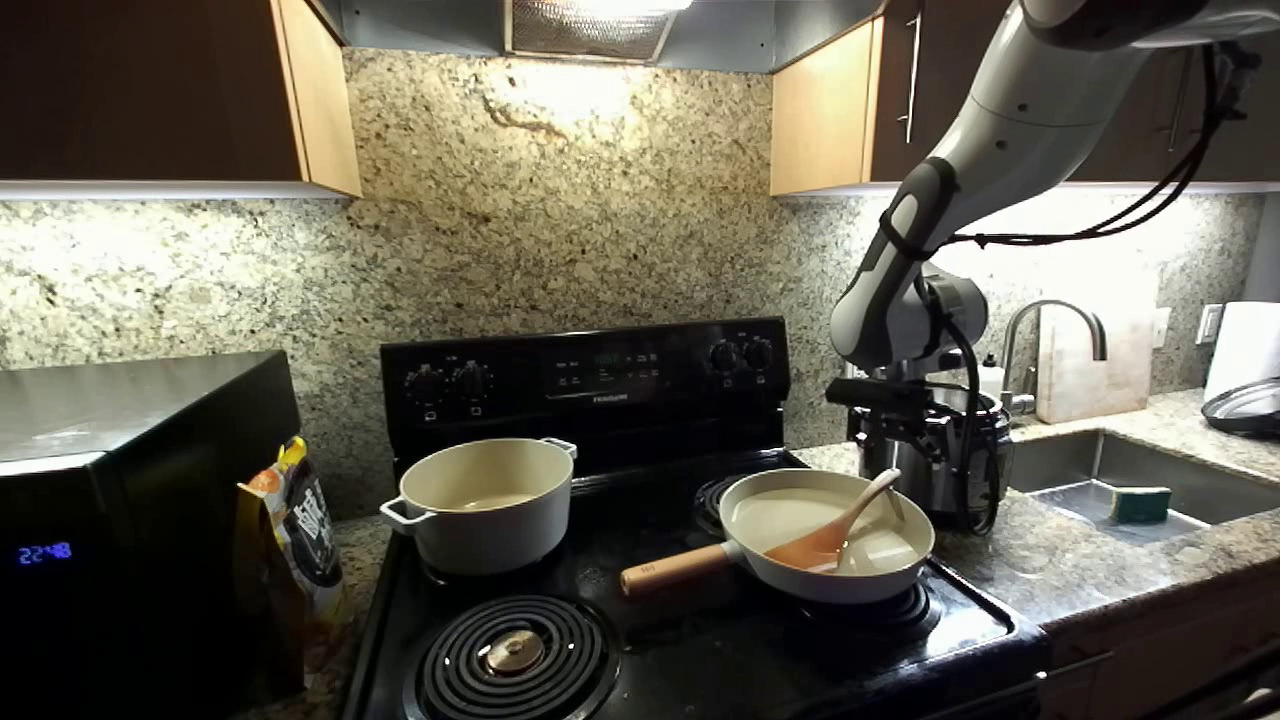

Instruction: Stir the pan using the wooden spatula

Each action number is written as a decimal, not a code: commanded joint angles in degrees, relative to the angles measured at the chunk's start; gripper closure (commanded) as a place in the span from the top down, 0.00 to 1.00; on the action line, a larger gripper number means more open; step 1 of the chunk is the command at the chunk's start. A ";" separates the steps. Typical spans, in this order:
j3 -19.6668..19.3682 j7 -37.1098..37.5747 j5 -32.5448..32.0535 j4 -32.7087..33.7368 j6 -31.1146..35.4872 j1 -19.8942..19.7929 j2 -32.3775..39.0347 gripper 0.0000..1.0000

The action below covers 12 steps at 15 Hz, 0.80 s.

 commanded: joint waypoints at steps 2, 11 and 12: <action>0.03 -1.43 1.43 0.68 0.59 -0.16 0.87 1.00; -0.11 -1.52 1.32 2.16 0.35 -0.06 2.08 0.54; -0.12 -1.52 1.32 2.23 0.38 -0.06 2.15 0.47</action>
